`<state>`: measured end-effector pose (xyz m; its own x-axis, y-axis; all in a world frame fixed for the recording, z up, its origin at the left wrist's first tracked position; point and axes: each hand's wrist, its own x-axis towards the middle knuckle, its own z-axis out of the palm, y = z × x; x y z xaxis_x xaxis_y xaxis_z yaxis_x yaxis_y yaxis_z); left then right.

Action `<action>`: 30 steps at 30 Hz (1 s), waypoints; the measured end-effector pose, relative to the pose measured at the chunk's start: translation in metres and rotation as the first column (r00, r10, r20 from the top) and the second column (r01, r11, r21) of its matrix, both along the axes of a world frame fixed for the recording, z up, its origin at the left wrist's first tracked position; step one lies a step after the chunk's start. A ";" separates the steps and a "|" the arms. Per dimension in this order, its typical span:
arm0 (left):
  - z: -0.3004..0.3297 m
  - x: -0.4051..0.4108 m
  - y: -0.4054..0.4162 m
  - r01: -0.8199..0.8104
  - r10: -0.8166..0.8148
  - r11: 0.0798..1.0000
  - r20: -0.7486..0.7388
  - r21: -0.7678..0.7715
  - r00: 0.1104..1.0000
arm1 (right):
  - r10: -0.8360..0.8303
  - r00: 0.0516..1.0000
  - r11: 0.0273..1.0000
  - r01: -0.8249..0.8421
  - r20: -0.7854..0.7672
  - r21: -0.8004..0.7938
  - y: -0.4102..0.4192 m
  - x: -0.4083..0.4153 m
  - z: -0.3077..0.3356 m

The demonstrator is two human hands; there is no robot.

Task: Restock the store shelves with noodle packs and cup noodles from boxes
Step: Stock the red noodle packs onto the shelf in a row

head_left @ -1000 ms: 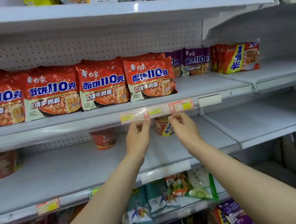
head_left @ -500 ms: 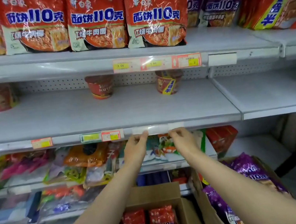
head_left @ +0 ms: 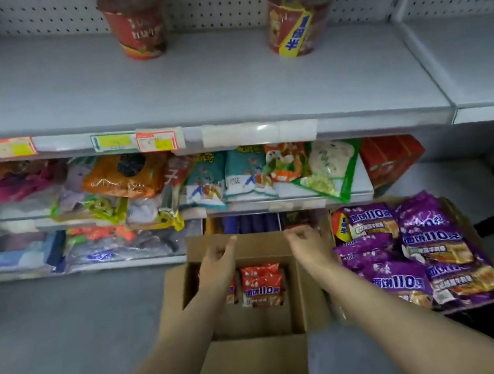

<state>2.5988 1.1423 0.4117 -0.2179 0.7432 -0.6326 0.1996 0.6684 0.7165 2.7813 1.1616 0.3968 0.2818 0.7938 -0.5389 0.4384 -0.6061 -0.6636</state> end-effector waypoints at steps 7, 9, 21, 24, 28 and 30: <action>-0.110 -0.008 0.014 -0.004 0.013 0.996 0.106 -0.084 0.994 | -0.027 0.999 0.992 0.031 0.037 -0.123 0.006 -0.004 -0.113; -0.136 -0.012 0.021 0.015 -0.003 0.995 0.130 -0.095 0.992 | -0.070 0.997 0.989 0.072 0.017 -0.128 0.008 -0.008 -0.138; -0.353 -0.068 0.008 -0.040 0.034 0.972 -0.029 -0.231 0.999 | -0.273 0.962 0.899 0.262 0.019 -0.352 -0.001 -0.018 -0.328; -0.402 -0.077 0.008 -0.026 0.012 0.971 -0.060 -0.237 0.998 | -0.269 0.963 0.888 0.260 0.030 -0.379 -0.002 -0.018 -0.381; -0.462 -0.083 0.013 -0.031 0.002 0.968 -0.116 -0.249 0.993 | -0.271 0.961 0.880 0.267 0.047 -0.392 0.001 -0.014 -0.447; -0.492 -0.084 0.014 -0.050 0.019 0.966 -0.123 -0.255 0.992 | -0.226 0.970 0.883 0.241 0.085 -0.403 0.001 -0.012 -0.479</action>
